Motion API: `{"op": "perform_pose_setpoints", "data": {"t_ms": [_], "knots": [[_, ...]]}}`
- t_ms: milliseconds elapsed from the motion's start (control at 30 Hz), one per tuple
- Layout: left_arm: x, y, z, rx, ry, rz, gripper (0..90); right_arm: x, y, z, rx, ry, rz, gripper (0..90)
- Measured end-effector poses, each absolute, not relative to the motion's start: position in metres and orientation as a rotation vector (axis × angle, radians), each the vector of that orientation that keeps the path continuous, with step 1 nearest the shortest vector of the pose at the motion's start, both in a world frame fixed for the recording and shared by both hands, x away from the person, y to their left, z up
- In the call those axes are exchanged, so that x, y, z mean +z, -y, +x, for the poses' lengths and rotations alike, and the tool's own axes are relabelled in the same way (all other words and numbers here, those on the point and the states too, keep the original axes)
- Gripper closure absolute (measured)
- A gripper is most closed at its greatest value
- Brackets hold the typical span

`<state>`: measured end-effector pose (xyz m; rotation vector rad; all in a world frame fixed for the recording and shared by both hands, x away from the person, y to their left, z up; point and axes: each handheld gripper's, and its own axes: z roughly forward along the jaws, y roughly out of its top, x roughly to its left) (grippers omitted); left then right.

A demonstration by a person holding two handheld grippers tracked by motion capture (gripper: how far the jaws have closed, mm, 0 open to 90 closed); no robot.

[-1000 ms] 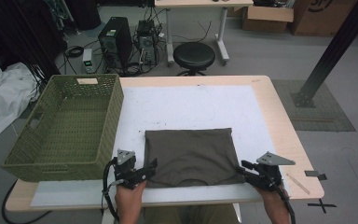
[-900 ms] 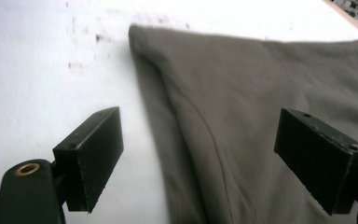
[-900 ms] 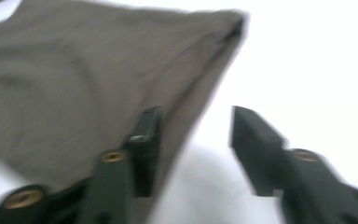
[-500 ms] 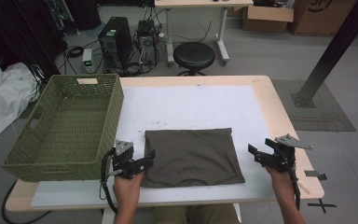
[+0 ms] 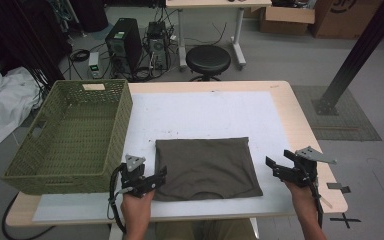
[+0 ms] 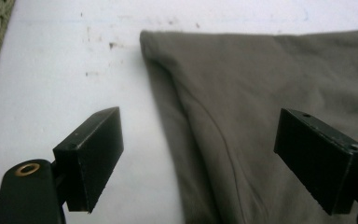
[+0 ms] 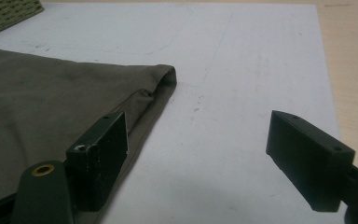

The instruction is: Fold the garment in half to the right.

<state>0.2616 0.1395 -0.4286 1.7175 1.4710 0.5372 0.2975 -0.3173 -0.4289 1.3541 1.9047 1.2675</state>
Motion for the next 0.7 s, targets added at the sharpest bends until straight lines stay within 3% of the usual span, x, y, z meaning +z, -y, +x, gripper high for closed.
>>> {"op": "perform_pose_setpoints", "data": {"t_ms": [333, 700], "knots": [[-0.449, -0.122, 0.242, 0.482, -1.503, 1.76, 19.9, -0.429, 0.307, 0.295, 1.283, -1.945, 1.302, 21.9], [-0.456, -0.103, 0.219, 0.634, -1.541, 1.724, 27.8, -0.427, 0.301, 0.296, 1.293, -1.965, 1.268, 22.8]]}}
